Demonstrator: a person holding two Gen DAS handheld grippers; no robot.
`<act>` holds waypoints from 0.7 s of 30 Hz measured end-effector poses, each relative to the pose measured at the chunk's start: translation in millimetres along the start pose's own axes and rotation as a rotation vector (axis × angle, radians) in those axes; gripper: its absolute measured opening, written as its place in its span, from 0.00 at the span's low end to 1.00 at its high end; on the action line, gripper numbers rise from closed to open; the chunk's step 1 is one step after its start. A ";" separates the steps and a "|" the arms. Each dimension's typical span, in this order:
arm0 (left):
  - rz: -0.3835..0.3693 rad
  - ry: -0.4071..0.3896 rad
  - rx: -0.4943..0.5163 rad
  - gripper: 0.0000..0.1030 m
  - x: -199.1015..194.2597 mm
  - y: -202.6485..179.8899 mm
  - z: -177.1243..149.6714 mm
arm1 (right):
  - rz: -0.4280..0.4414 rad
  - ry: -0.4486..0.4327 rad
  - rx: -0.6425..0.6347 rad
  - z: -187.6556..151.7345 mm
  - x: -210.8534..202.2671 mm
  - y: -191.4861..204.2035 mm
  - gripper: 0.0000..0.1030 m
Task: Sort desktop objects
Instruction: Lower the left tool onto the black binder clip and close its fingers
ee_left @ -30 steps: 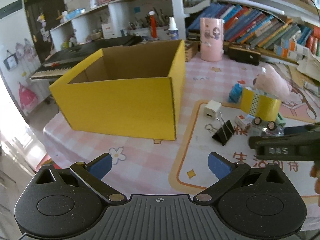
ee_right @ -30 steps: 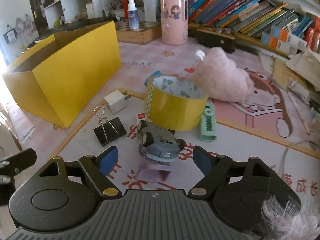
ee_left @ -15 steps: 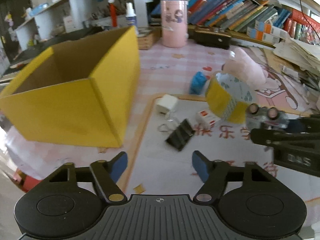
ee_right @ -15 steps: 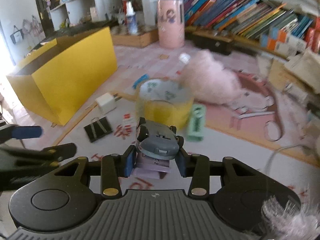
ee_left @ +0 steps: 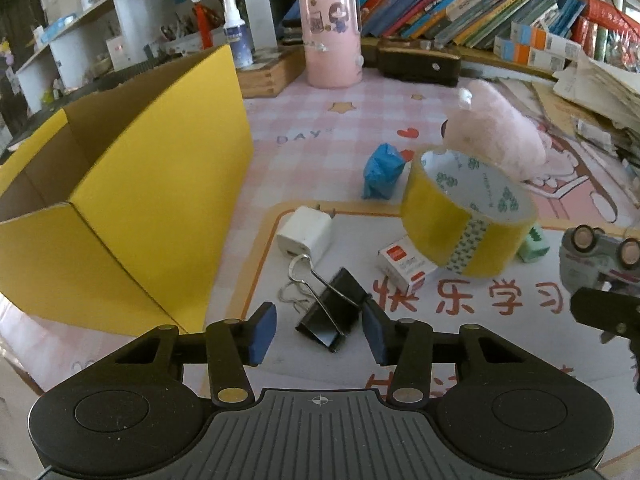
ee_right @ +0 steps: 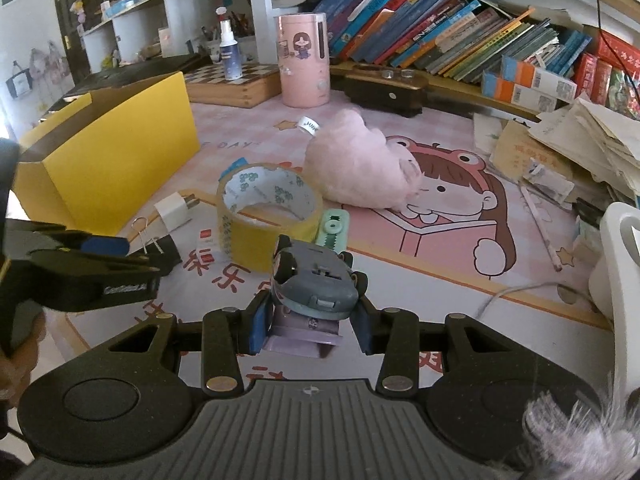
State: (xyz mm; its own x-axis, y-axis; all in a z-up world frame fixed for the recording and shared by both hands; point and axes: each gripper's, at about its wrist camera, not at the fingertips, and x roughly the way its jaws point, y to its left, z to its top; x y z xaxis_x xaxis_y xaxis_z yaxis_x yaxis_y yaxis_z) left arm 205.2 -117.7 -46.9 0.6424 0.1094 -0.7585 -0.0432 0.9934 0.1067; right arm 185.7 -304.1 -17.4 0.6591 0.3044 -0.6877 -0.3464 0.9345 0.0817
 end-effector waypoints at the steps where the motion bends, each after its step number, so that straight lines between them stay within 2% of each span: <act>1: 0.001 -0.004 0.002 0.42 -0.1 -0.3 -0.2 | 0.004 0.000 -0.003 -0.1 0.0 1.3 0.38; 4: -0.012 -0.013 0.017 0.31 -1.0 -3.1 -0.7 | 0.014 0.001 -0.005 -0.5 0.0 1.9 0.38; 7: -0.020 -0.018 0.036 0.29 -2.5 -6.6 -1.9 | 0.014 0.006 -0.001 -2.2 -0.5 0.8 0.38; 9: -0.031 -0.028 0.025 0.24 -6.8 -5.8 -2.0 | 0.012 0.007 0.002 -2.8 -0.9 0.5 0.38; 13: -0.032 -0.090 0.016 0.24 -22.1 -4.2 1.2 | 0.006 0.000 0.008 -3.9 -3.7 -1.1 0.38; 17: -0.047 -0.114 -0.025 0.23 -35.5 -0.3 4.3 | 0.010 -0.008 0.012 -4.6 -6.0 -1.3 0.38; 18: -0.052 -0.118 -0.036 0.14 -38.2 0.9 4.2 | 0.013 -0.012 0.011 -4.5 -7.0 -0.9 0.38; 19: -0.058 -0.120 -0.046 0.10 -41.1 2.0 3.8 | 0.016 -0.016 0.008 -4.7 -8.1 0.0 0.38; 21: -0.070 -0.121 -0.066 0.09 -46.5 4.0 1.8 | 0.023 -0.026 0.000 -4.8 -10.8 1.5 0.38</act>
State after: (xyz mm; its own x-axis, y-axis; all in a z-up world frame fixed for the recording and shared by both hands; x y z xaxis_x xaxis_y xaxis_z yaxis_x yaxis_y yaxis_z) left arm 176.6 -118.8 -10.0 0.7327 0.0387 -0.6795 -0.0425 0.9990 0.0110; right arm 174.8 -306.9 -13.3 0.6682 0.3302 -0.6667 -0.3616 0.9273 0.0968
